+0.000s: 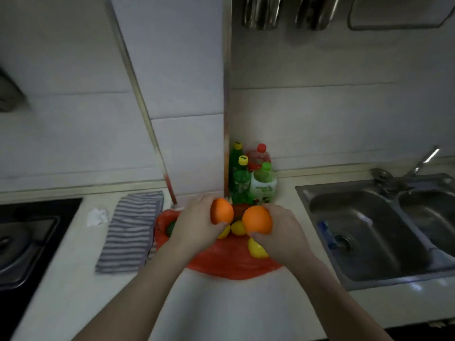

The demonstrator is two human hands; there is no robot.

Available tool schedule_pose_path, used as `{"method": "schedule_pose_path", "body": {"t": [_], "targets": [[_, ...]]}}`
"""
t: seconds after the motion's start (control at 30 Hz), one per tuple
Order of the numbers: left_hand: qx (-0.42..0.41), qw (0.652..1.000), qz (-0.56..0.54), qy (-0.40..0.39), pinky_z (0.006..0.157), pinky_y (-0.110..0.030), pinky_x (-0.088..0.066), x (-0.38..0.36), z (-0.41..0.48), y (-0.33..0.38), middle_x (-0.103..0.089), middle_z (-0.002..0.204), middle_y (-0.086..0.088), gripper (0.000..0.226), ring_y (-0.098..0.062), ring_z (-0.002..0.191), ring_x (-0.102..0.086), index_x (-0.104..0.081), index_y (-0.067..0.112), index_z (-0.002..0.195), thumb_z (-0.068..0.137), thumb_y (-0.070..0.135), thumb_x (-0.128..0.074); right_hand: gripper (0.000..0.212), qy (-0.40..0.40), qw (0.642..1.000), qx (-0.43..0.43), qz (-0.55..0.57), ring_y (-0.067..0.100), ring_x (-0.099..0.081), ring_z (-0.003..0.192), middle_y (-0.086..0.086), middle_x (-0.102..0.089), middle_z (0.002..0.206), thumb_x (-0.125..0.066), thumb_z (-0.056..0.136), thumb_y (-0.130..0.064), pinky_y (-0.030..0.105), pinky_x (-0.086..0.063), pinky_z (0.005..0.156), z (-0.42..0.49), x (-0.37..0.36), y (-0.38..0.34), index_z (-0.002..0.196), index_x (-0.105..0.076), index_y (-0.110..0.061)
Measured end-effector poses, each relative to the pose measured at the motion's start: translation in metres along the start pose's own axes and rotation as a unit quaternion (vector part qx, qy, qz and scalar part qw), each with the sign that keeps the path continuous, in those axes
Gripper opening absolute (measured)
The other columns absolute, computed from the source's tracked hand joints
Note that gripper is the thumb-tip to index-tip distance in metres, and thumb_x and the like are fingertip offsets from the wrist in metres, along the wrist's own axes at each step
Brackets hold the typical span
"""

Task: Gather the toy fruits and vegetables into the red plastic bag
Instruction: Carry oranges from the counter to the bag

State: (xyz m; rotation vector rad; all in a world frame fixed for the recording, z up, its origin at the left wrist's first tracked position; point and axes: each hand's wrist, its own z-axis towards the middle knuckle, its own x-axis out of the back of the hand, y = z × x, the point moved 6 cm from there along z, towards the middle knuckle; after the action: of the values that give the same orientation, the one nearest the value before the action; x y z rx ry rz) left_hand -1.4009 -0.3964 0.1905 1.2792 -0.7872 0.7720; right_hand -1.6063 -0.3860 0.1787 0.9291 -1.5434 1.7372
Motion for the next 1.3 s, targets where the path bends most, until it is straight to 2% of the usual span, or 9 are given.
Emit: {"method": "schedule_pose_path", "body": {"t": [0.1,0.23,0.37,0.5,0.57,0.67,0.83,1.07,1.3], "targets": [[0.036,0.999,-0.005,-0.01,0.093,-0.035,-0.044,-0.017,-0.001,-0.018,-0.055,0.126,0.0,0.064,-0.021,0.116,-0.05,-0.051,0.024,0.13,0.073,0.041,-0.076,0.068,-0.037,0.999,0.008,-0.007,0.021,-0.042,0.124,-0.001,-0.049,0.133,-0.07,0.077,-0.043,0.03,-0.033,0.101,0.008,-0.022,0.007,0.136,-0.044,-0.02],[0.061,0.998,-0.025,-0.022,0.089,-0.03,-0.044,-0.043,-0.002,-0.041,-0.056,0.122,0.004,0.06,-0.017,0.112,-0.053,-0.052,0.025,0.125,0.072,0.039,-0.077,0.049,-0.082,0.997,0.014,0.003,0.02,-0.05,0.11,-0.005,-0.056,0.114,-0.068,0.077,-0.045,0.031,-0.042,0.089,0.018,-0.056,0.015,0.119,-0.053,-0.025],[0.086,0.994,-0.054,-0.033,0.084,-0.027,-0.042,-0.065,-0.001,-0.061,-0.056,0.116,0.008,0.051,-0.012,0.105,-0.054,-0.055,0.027,0.119,0.074,0.037,-0.076,0.059,-0.12,0.992,0.019,-0.02,0.022,-0.043,0.122,0.001,-0.052,0.124,-0.068,0.078,-0.041,0.031,-0.034,0.1,0.024,-0.086,0.021,0.129,-0.047,-0.019],[0.111,0.989,-0.075,-0.061,0.075,-0.024,-0.04,-0.088,-0.001,-0.083,-0.052,0.103,0.016,0.038,-0.007,0.096,-0.054,-0.056,0.031,0.107,0.075,0.042,-0.073,0.063,-0.147,0.989,0.009,-0.022,0.022,-0.042,0.125,0.0,-0.049,0.13,-0.066,0.079,-0.043,0.034,-0.038,0.1,0.028,-0.115,0.032,0.133,-0.043,-0.021],[0.119,0.989,-0.06,-0.07,0.078,-0.024,-0.039,-0.097,-0.002,-0.093,-0.053,0.109,0.011,0.047,-0.01,0.1,-0.054,-0.055,0.028,0.115,0.074,0.039,-0.075,0.062,-0.161,0.986,0.014,-0.034,0.02,-0.042,0.125,0.001,-0.048,0.131,-0.067,0.081,-0.038,0.026,-0.03,0.1,0.028,-0.126,0.035,0.135,-0.042,-0.019],[0.13,0.987,-0.05,-0.082,0.08,-0.023,-0.036,-0.107,-0.003,-0.103,-0.052,0.117,0.008,0.056,-0.012,0.106,-0.052,-0.052,0.025,0.124,0.076,0.037,-0.076,0.065,-0.166,0.986,0.012,-0.028,0.019,-0.043,0.124,0.002,-0.049,0.132,-0.069,0.079,-0.034,0.023,-0.029,0.099,0.026,-0.137,0.04,0.136,-0.042,-0.018],[0.115,0.986,-0.068,-0.103,0.075,-0.025,-0.039,-0.123,-0.002,-0.101,-0.049,0.11,0.012,0.047,-0.007,0.097,-0.049,-0.053,0.027,0.119,0.077,0.034,-0.073,0.071,-0.176,0.984,0.015,-0.019,0.021,-0.043,0.126,0.002,-0.048,0.136,-0.071,0.078,-0.031,0.029,-0.033,0.104,0.027,-0.148,0.047,0.14,-0.039,-0.017],[0.105,0.982,-0.069,-0.14,0.086,-0.033,-0.046,-0.141,-0.003,-0.099,-0.054,0.12,0.004,0.048,-0.016,0.108,-0.051,-0.052,0.026,0.124,0.078,0.025,-0.067,0.074,-0.21,0.974,0.034,-0.081,0.019,-0.031,0.135,0.002,-0.037,0.147,-0.063,0.079,-0.022,0.025,-0.019,0.112,0.03,-0.157,0.054,0.145,-0.031,-0.017],[0.063,0.985,-0.061,-0.149,0.09,-0.027,-0.042,-0.154,-0.003,-0.097,-0.053,0.126,0.007,0.049,-0.013,0.114,-0.047,-0.054,0.028,0.123,0.077,0.014,-0.063,0.077,-0.21,0.972,0.052,-0.093,0.02,-0.036,0.131,0.0,-0.04,0.145,-0.061,0.073,-0.016,0.026,-0.024,0.111,0.029,-0.166,0.056,0.145,-0.034,-0.022]]}}
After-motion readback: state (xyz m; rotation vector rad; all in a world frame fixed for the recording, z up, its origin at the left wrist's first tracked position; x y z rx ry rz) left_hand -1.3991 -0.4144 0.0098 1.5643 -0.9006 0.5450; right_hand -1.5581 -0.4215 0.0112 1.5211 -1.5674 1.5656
